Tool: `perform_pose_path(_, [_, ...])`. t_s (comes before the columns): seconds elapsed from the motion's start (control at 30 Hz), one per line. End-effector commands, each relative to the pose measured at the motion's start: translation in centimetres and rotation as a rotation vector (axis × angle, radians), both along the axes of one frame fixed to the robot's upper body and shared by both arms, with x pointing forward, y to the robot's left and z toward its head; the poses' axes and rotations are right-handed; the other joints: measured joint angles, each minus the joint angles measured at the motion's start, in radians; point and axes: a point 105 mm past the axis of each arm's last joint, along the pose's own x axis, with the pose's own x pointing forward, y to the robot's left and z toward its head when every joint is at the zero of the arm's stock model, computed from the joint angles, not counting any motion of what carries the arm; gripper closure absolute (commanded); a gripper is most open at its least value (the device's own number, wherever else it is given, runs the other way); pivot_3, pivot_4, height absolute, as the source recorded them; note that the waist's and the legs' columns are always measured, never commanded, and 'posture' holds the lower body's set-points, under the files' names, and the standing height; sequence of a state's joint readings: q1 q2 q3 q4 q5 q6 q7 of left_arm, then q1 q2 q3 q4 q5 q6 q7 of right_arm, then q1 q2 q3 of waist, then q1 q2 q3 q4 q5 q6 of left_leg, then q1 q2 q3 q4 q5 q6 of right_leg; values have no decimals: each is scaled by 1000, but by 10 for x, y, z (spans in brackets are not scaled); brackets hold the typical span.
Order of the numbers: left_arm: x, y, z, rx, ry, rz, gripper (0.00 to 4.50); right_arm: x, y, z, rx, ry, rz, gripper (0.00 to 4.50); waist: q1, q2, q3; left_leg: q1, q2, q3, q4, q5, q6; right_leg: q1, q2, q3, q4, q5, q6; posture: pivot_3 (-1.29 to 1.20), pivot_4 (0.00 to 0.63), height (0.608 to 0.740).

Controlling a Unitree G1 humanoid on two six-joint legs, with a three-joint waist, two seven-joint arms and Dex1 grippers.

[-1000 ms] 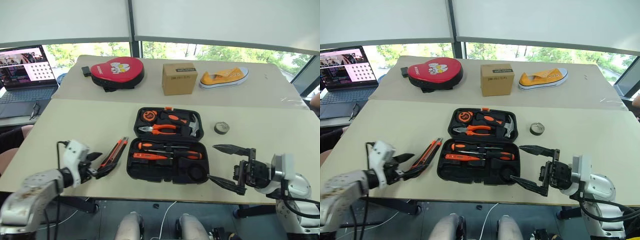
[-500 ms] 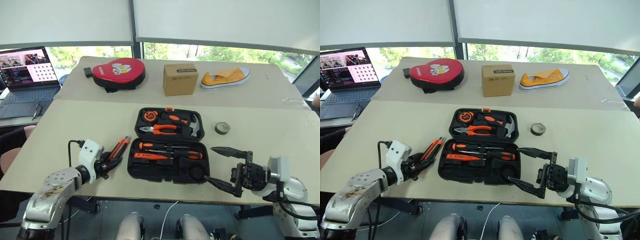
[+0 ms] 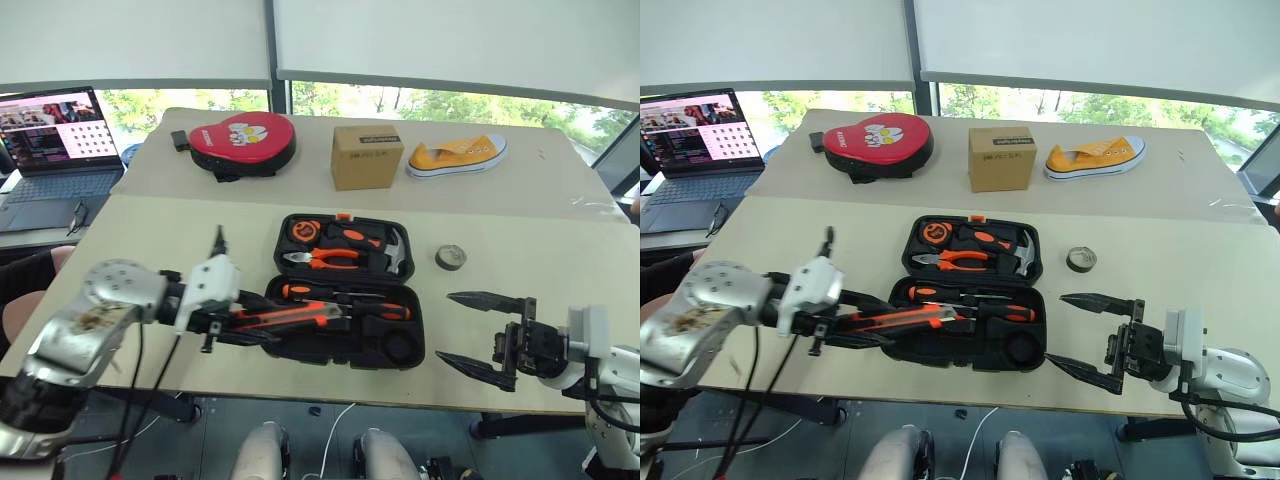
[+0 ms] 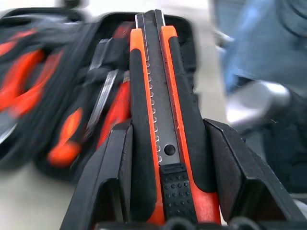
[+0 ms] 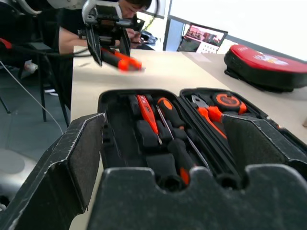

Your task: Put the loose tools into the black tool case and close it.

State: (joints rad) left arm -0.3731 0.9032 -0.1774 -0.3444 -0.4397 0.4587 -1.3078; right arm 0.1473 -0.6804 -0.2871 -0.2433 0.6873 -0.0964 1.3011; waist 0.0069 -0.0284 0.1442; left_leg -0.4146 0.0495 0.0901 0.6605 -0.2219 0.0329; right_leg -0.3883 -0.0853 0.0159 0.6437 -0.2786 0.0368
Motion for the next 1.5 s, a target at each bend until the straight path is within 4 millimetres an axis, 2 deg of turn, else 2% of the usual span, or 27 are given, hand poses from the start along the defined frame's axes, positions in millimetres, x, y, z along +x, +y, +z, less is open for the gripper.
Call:
perform_pose_path(0.03, [6,-20,-14,84,-16,-35,2762,-6,2,6,4,-19,-12,0,1,0,0,0,0,-1,0,0,0,0,1,0,0,0,0,0,150,740])
perform_pose_path(0.2, [17,-33,-24,136,-56,-58,2762,-13,4,3,9,-6,-28,0,3,0,0,0,1,-2,0,1,-1,0,4,0,2,-1,0,0,150,740])
perform_pose_path(0.3, [17,-42,-29,136,-49,-85,2762,-17,4,2,11,-4,-45,0,5,0,0,0,1,-2,0,1,-2,0,4,1,2,-1,0,0,150,740])
perform_pose_path(0.77, [16,-42,-53,185,-18,-96,2762,-19,8,0,19,2,-61,0,6,0,0,0,1,-3,0,1,-2,1,3,1,2,-1,0,0,150,740])
perform_pose_path(0.83, [23,-47,-47,118,-41,-60,1756,-18,9,-1,22,4,-61,0,6,1,0,0,1,-3,1,1,-2,1,3,1,2,-1,0,0,150,740])
perform_pose_path(0.87, [23,-50,-41,75,-46,-70,1638,-17,10,-1,23,4,-60,0,8,1,0,1,0,-3,1,1,-2,1,3,1,2,-1,0,0,150,740])
perform_pose_path(0.93, [27,-54,-28,-16,-64,-64,943,-16,11,-2,25,6,-58,0,7,1,0,0,0,-3,1,1,-2,1,3,1,2,-1,0,0,150,740])
perform_pose_path(1.07, [33,-46,-7,-135,-86,-51,943,-14,12,-2,29,9,-56,0,5,0,0,0,0,-3,1,1,-1,0,3,1,2,-1,0,0,150,740])
perform_pose_path(1.17, [36,-35,-4,-170,-95,-32,943,-12,13,-3,31,10,-55,0,2,1,0,0,1,-4,1,1,-2,0,3,1,3,-1,0,0,150,740])
perform_pose_path(1.27, [33,-23,-13,-152,-89,-41,1595,-11,14,-4,34,10,-54,0,2,1,0,0,1,-4,1,1,-2,0,3,1,3,-1,0,0,150,740])
perform_pose_path(1.37, [24,-22,-22,-137,-84,-85,2752,-9,15,-5,36,12,-55,0,4,1,0,0,1,-3,1,1,-2,0,3,1,3,-1,0,0,150,740])
perform_pose_path(1.5, [17,-34,-36,-147,-83,-91,4281,-7,15,-6,38,13,-57,0,9,1,0,0,0,-3,1,1,-2,1,2,0,2,-1,0,0,150,740])
